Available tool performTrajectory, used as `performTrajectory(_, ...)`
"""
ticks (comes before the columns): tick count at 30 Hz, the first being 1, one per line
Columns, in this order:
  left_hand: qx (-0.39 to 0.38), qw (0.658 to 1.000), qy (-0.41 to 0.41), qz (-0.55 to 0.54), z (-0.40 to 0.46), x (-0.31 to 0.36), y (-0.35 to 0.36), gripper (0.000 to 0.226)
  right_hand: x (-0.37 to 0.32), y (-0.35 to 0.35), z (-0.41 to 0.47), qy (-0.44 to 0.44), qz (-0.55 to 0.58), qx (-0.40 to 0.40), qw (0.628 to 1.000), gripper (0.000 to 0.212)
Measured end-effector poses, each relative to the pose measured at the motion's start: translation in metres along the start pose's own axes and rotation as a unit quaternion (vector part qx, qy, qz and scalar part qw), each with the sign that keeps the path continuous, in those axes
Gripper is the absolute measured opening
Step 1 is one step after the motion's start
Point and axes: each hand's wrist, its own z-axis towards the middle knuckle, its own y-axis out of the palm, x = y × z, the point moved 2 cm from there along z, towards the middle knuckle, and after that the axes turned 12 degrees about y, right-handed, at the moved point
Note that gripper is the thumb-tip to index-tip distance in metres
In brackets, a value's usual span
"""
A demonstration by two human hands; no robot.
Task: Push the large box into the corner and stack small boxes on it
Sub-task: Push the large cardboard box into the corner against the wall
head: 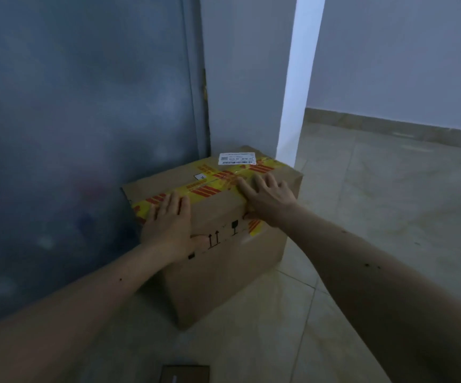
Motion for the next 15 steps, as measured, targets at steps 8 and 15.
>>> performTrajectory(8, 0.009, 0.997, 0.047, 0.061, 0.002, -0.022, -0.015, 0.104, -0.047, 0.005, 0.039, -0.026, 0.067, -0.024, 0.997, 0.124)
performTrajectory(15, -0.009, 0.999, 0.053, 0.003, 0.032, -0.003, -0.006, 0.094, -0.025, 0.004, 0.068, -0.050, 0.030, -0.025, 0.998, 0.124)
